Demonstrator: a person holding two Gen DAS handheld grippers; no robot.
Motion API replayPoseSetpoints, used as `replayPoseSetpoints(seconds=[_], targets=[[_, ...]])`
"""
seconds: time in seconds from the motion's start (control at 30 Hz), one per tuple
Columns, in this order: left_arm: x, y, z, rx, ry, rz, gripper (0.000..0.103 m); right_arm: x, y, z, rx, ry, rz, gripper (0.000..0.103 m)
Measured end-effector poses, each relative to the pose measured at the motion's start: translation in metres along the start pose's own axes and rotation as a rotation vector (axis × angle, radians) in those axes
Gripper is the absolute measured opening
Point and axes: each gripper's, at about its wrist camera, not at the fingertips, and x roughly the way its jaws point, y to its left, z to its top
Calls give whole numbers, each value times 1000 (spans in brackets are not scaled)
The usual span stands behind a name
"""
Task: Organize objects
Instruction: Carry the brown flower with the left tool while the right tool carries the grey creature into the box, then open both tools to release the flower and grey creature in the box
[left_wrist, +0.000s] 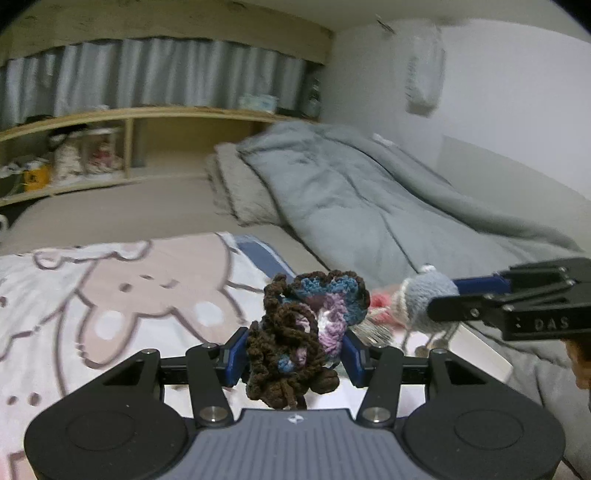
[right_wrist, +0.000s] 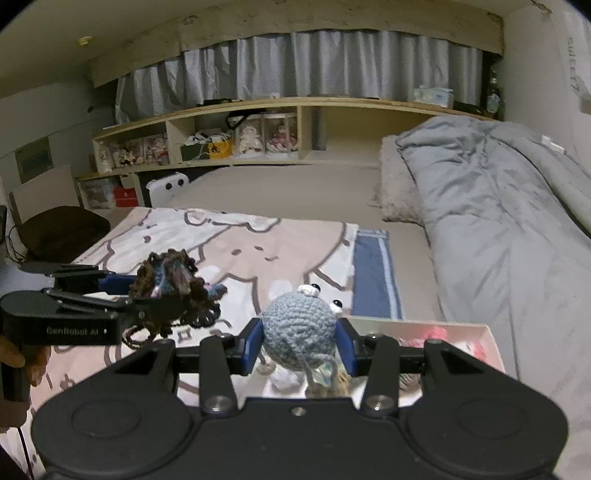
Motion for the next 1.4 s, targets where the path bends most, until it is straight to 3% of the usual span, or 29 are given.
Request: replayPoseSetpoints(seconds=[0.37, 0.53, 0.77, 0.9, 0.97, 1.0, 1.4], targets=[[38, -52, -45, 98, 171, -122, 53, 8, -36, -50, 63, 140, 2, 44], [52, -62, -57, 130, 216, -130, 53, 21, -45, -69, 94, 221, 6, 44], [60, -61, -65, 136, 251, -128, 56, 29, -50, -79, 119, 275, -1, 45], [62, -59, -68, 124, 252, -104, 79, 32, -53, -84, 147, 311, 18, 47], [61, -58, -67, 124, 252, -102, 79, 30, -55, -85, 169, 318, 17, 60], [61, -58, -66, 120, 254, -103, 79, 29, -55, -85, 173, 318, 15, 60], [56, -60, -62, 120, 252, -111, 79, 24, -56, -84, 187, 314, 5, 61]])
